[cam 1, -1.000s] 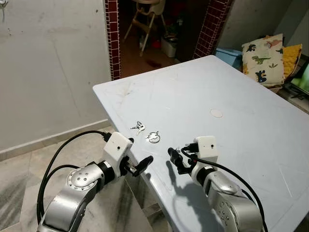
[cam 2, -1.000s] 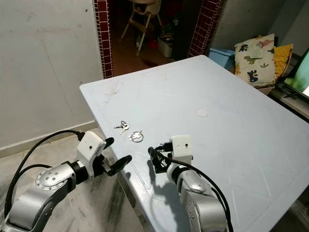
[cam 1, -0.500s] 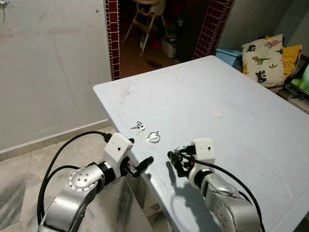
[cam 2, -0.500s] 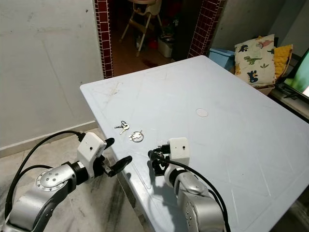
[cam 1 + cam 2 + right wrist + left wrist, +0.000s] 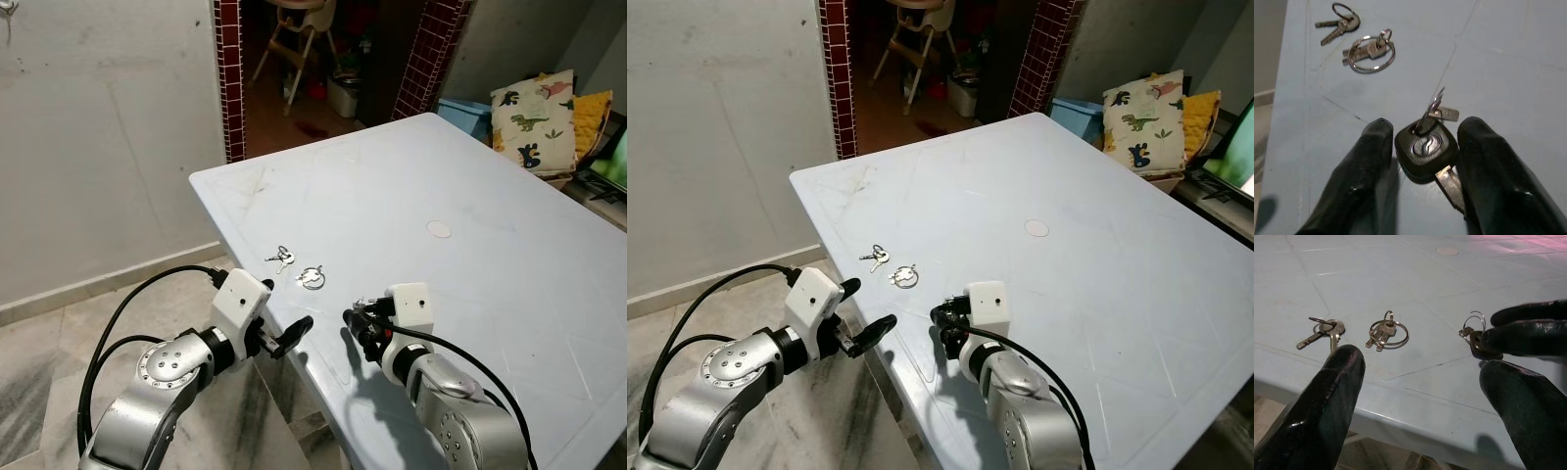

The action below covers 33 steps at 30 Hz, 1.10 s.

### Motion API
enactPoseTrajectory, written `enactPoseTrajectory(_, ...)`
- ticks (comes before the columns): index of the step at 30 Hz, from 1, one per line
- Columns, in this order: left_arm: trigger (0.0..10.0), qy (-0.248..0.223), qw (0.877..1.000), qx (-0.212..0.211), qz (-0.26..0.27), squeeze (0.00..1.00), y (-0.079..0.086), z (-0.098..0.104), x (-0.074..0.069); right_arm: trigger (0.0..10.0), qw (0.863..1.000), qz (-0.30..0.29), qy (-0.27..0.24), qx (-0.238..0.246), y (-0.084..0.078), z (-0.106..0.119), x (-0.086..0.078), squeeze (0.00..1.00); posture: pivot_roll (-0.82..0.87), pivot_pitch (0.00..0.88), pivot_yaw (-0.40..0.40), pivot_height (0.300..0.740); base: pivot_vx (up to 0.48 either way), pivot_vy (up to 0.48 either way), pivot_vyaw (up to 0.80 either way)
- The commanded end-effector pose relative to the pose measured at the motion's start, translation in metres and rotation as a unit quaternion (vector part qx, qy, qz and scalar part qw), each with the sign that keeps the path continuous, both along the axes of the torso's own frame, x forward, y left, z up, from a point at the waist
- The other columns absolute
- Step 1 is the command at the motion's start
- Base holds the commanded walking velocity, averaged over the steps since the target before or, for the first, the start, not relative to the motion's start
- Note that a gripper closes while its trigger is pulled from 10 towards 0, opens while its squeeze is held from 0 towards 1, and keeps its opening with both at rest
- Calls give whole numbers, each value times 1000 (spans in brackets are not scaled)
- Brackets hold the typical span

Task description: Hang keys on a hook

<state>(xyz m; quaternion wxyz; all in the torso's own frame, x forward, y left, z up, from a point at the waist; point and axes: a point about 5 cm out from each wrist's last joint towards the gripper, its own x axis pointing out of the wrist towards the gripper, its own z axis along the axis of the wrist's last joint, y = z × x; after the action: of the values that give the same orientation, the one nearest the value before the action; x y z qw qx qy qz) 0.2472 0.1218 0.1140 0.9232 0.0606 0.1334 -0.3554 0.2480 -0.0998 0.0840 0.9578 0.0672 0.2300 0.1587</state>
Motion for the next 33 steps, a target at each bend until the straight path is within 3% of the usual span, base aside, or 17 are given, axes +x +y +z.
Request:
enactPoseTrajectory(1, 10000, 3, 1000, 4, -5, 0, -3, -3, -1, 0, 1000, 1, 2, -6, 0, -3, 0, 0, 116, 0, -112, 740, 0, 0, 0)
enactPoseTrajectory(19, 10000, 2, 1000, 5, -4, 0, -4, -3, 0, 0, 1000, -14, -16, -8, 1, -5, 10, 0, 119, 0, -107, 740, 0, 0, 0)
enactPoseTrajectory(29, 10000, -1, 1000, 4, -4, 0, -5, -2, 2, 0, 995, -56, -85, 2, -19, 13, 20, 0, 112, 0, -106, 740, 0, 0, 0)
enactPoseTrajectory(33, 10000, -1, 1000, 3, -3, 0, -5, -2, 3, 0, 994, -67, -88, -1, -26, 14, 25, 0, 112, 0, -106, 740, 0, 0, 0)
